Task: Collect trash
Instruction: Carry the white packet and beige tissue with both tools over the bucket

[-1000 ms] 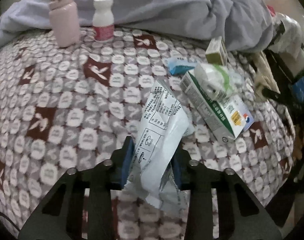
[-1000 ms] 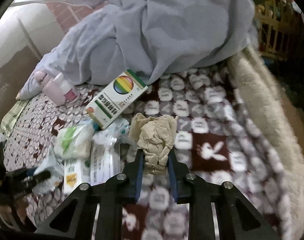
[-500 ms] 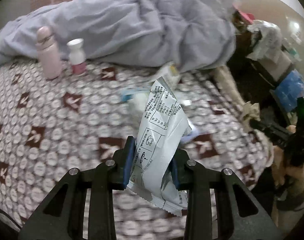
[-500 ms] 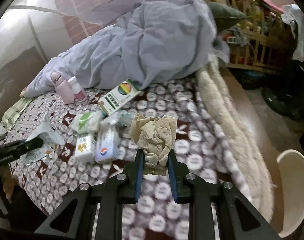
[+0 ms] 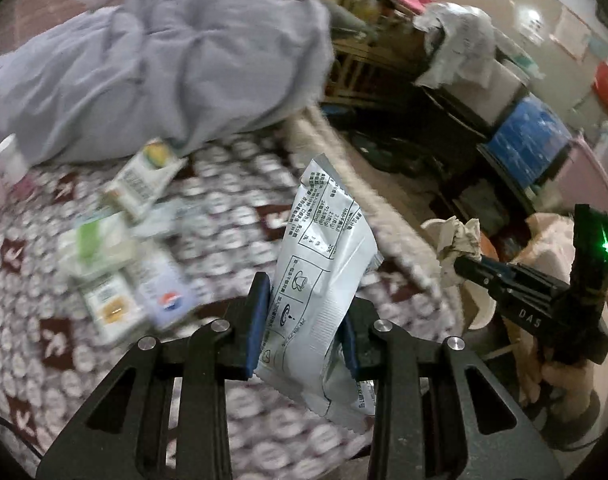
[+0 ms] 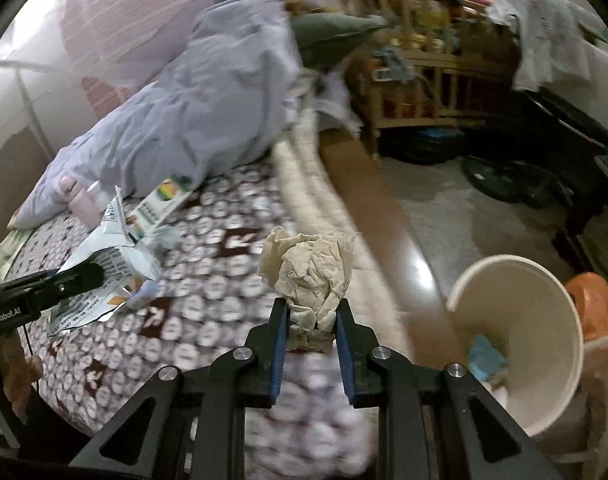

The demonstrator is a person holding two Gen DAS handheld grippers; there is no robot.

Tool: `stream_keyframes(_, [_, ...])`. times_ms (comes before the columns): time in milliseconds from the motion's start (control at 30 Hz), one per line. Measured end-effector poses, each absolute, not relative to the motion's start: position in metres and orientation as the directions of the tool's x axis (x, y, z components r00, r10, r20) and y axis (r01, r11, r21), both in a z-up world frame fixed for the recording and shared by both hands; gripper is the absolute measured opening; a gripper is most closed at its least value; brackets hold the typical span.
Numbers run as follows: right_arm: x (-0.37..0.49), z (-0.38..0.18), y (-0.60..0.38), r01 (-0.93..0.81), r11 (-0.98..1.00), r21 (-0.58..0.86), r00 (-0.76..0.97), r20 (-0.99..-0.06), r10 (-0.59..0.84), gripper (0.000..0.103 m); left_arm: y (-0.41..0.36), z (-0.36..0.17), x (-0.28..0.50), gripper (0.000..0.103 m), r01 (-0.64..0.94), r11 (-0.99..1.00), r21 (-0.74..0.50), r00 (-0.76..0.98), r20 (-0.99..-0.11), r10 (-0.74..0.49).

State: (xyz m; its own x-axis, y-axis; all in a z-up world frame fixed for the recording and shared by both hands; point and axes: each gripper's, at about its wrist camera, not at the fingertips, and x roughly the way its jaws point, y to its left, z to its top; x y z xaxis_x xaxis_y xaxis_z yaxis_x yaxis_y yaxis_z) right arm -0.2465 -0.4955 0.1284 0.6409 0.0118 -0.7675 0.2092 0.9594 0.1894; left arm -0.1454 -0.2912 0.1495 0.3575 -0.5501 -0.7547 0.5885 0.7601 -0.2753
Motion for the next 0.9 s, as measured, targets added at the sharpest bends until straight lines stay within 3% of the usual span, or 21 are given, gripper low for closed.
stream_keyframes(500, [-0.296,0.122,-0.584,0.373,0.914,0.158,0.618,-0.777,-0.118,0.022,-0.417,0.146,-0.169,0.030,0.692,0.683,-0.234,0.309,-0.760,-0.572])
stream_keyframes(900, [-0.326,0.096,-0.639,0.489,0.862,0.135,0.550,-0.815,-0.185,0.022,-0.503,0.128,-0.183,0.030,0.736,0.612,-0.289,0.189,-0.780,-0.596])
